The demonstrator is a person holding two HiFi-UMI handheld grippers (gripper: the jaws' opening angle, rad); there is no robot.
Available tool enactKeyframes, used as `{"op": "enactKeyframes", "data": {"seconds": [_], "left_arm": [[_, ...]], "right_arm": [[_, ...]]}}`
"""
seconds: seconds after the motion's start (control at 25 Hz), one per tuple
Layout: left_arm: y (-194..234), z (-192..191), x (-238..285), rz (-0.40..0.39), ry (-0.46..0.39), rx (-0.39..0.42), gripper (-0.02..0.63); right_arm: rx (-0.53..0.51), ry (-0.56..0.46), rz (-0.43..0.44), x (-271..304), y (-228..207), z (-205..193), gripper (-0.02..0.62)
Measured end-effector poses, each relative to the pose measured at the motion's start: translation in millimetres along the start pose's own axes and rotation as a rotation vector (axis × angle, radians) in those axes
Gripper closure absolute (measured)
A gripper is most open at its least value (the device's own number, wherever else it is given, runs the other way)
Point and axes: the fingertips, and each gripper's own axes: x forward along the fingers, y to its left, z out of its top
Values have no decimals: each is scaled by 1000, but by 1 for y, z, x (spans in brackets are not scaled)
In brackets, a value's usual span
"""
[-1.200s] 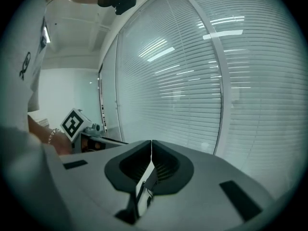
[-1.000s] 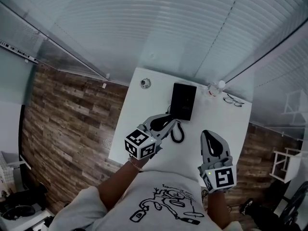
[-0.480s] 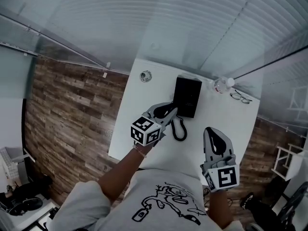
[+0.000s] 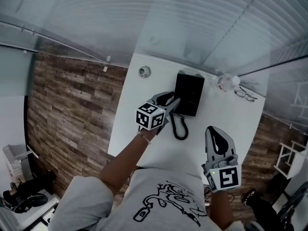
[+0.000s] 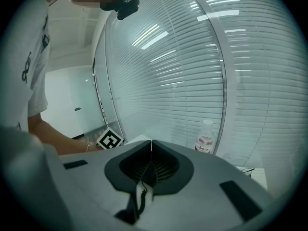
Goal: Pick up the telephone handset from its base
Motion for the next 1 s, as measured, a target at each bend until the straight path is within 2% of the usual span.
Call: {"op": "enactKeyframes", "data": {"seconds": [0.24, 0.48, 0.6, 0.84, 1.0], "left_arm": [[22, -10, 17, 25, 5, -47, 448], [21, -17, 29, -19, 8, -87, 445], [17, -16, 28, -22, -7, -108, 470], [14, -13, 19, 24, 7, -152, 511], [9, -9, 14, 33, 9, -142, 515]], "right_arm": [[17, 12, 1, 2, -6, -7, 589], [23, 23, 2, 2, -8, -14, 589], [27, 18, -1, 1, -8, -13, 589], [20, 5, -1, 0, -5, -8, 589], [25, 0, -4, -3, -4, -6, 589]]}}
